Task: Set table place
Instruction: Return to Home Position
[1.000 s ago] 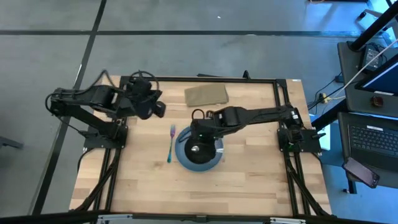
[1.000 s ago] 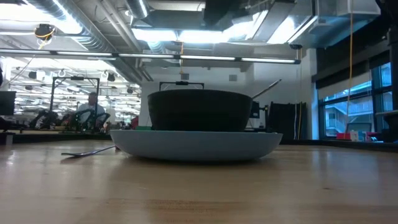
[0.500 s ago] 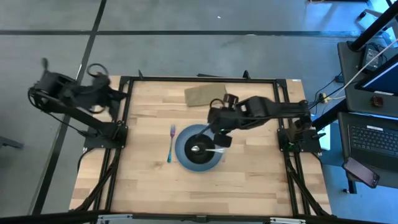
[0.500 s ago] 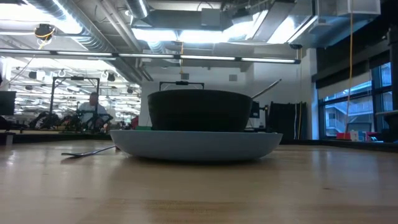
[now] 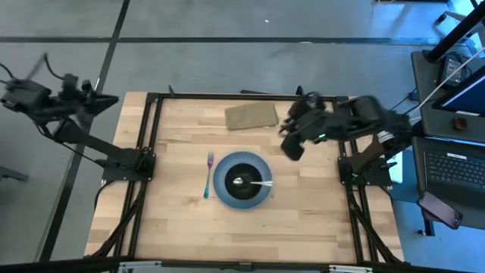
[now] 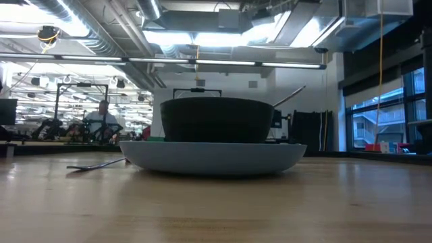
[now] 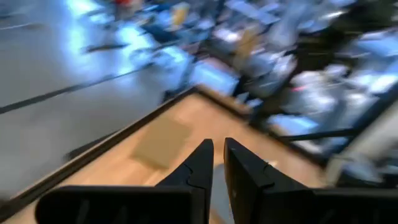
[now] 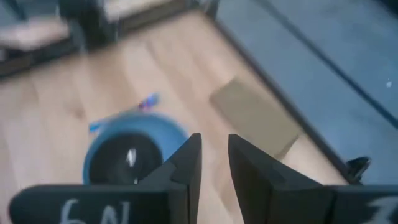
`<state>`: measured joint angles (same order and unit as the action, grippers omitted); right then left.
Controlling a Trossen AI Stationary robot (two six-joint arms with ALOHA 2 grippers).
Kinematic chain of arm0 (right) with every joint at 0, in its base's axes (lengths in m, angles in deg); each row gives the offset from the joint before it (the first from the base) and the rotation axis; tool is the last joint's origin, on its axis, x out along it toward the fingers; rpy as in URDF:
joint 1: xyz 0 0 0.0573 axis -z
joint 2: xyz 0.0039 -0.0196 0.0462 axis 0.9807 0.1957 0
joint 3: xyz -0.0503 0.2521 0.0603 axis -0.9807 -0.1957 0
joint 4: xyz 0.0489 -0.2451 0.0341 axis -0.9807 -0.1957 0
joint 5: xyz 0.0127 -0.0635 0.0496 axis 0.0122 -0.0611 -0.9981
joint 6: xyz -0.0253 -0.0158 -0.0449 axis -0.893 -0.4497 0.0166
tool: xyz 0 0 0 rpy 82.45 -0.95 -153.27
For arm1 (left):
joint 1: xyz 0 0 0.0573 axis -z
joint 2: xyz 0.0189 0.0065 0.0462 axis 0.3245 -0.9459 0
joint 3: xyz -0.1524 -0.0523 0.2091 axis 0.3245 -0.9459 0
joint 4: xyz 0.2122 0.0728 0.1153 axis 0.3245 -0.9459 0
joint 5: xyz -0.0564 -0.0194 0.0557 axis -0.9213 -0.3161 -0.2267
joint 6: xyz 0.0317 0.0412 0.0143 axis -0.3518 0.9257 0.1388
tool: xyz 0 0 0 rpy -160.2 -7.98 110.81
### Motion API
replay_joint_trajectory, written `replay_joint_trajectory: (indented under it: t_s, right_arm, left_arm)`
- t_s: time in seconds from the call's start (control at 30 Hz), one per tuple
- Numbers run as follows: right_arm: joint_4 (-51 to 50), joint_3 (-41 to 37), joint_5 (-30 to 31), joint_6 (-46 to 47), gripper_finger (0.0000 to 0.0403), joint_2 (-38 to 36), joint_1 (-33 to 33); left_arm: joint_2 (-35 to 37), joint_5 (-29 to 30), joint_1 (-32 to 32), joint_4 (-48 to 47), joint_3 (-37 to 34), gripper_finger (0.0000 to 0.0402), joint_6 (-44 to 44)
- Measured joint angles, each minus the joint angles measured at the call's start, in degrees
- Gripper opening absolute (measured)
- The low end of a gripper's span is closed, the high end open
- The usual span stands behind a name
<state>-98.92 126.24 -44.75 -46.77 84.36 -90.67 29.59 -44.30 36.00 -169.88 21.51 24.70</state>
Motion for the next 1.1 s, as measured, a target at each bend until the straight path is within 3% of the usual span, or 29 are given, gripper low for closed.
replay_joint_trajectory:
  t_s: [0.1, 0.3, 0.4, 0.47, 0.63, 1.1]
  right_arm:
    - [3.49, 0.11, 3.78, 0.02, 0.0083, -2.71, -0.4]
    - [14.68, -0.19, 3.62, -6.67, 0.0083, -3.87, -2.52]
    - [24.54, -4.85, 3.75, -8.4, 0.0083, -3.71, -3.68]
    - [31.75, -10.07, 2.4, -8.74, 0.0083, -3.64, -4.1]
    - [50.32, -27.34, 0.2, -8.24, 0.0083, -8.64, -4.41]
    - [108.53, -90.22, -3.26, 0.23, 0.0083, -35.17, -4.39]
  left_arm:
    - [7.81, -6.06, 0.02, 6.81, -3.84, 0.004, 4.64]
    - [22.78, -13.72, 0.02, 22.81, -19.43, 0.0052, 12.0]
    - [21.92, -16.02, -0.07, 24.17, -24.59, 0.0058, 12.54]
    - [21.18, -18.75, -0.33, 30.79, -28.26, 0.0061, 11.97]
    - [21.33, -24.05, 1.1, 41.46, -35.52, 0.007, 13.3]
    - [22.48, -26.37, 1.33, 43.55, -40.92, 0.009, 10.95]
